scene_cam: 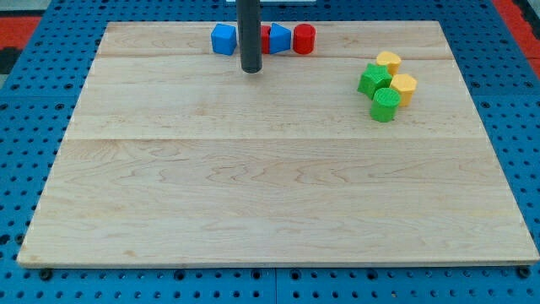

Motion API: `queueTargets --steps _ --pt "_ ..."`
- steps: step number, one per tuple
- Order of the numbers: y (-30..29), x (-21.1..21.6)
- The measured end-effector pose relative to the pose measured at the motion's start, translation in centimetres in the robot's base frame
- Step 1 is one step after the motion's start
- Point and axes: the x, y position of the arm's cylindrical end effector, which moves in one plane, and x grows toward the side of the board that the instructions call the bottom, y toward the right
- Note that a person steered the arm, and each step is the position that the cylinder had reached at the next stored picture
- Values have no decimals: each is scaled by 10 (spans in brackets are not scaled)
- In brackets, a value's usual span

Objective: Point your arm closer to green star

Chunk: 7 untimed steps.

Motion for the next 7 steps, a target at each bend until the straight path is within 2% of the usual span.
queueTargets --steps 2,4,7 --pt "10 5" --pt "47 35" --pt "49 36"
